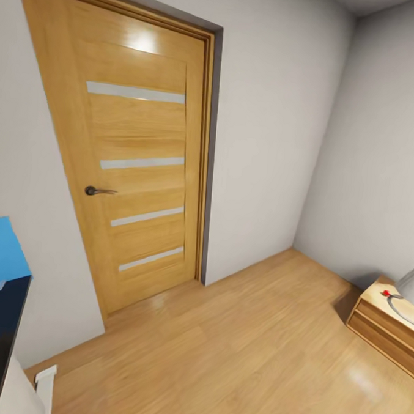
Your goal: In the bedroom, organize the workspace by keeping the computer under the desk, ensuring the monitor is on the desk, placing the keyboard on the desk next to the monitor, placing the mouse on the desk next to the keyboard, moving the folder from the swivel chair onto the desk next to the mouse, stacking the notebook on top of the folder with the pen on top of the notebook, and positioning the swivel chair next to the desk.
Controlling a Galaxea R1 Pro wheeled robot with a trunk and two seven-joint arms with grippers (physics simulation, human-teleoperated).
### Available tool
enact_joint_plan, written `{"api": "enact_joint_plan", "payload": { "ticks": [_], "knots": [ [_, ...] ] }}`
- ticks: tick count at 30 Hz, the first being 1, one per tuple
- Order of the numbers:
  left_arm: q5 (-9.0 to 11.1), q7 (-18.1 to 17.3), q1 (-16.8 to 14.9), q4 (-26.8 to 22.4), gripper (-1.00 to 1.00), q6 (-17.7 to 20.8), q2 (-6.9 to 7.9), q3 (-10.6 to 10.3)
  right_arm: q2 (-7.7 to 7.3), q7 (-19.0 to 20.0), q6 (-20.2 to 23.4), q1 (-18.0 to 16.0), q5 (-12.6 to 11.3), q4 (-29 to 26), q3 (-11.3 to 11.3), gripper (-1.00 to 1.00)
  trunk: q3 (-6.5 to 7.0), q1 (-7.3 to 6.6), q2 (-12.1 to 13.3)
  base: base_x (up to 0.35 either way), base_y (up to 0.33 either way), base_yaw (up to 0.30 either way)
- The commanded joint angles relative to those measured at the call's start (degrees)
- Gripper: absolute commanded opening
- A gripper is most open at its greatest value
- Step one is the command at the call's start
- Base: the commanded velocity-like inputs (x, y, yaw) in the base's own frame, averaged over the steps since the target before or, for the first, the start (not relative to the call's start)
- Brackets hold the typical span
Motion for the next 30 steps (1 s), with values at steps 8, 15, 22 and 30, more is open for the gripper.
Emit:
{"api": "enact_joint_plan", "payload": {
  "ticks": [8,15,22,30],
  "knots": [
    [0.27,-0.10,-0.02,-0.05,1.00,-0.08,0.01,0.16,0.04,0.16,-0.19,-0.03,-0.02,0.03,-0.34,1.00,-0.07,0.04,-0.05,0.329,-0.081,0.000],
    [0.29,-0.10,0.01,-0.05,1.00,-0.04,0.01,0.16,0.04,0.16,-0.15,-0.01,0.05,0.03,-0.34,1.00,-0.07,0.04,-0.05,0.329,-0.112,0.000],
    [0.29,-0.10,-0.01,-0.05,1.00,-0.02,0.01,0.16,0.03,0.16,-0.17,-0.02,0.05,0.03,-0.34,1.00,-0.07,0.04,-0.05,0.328,-0.128,0.000],
    [0.30,-0.10,0.00,-0.05,1.00,0.00,0.01,0.16,0.04,0.16,-0.18,-0.05,0.06,0.03,-0.27,1.00,-0.07,0.04,-0.05,0.320,-0.157,0.000]
  ]
}}
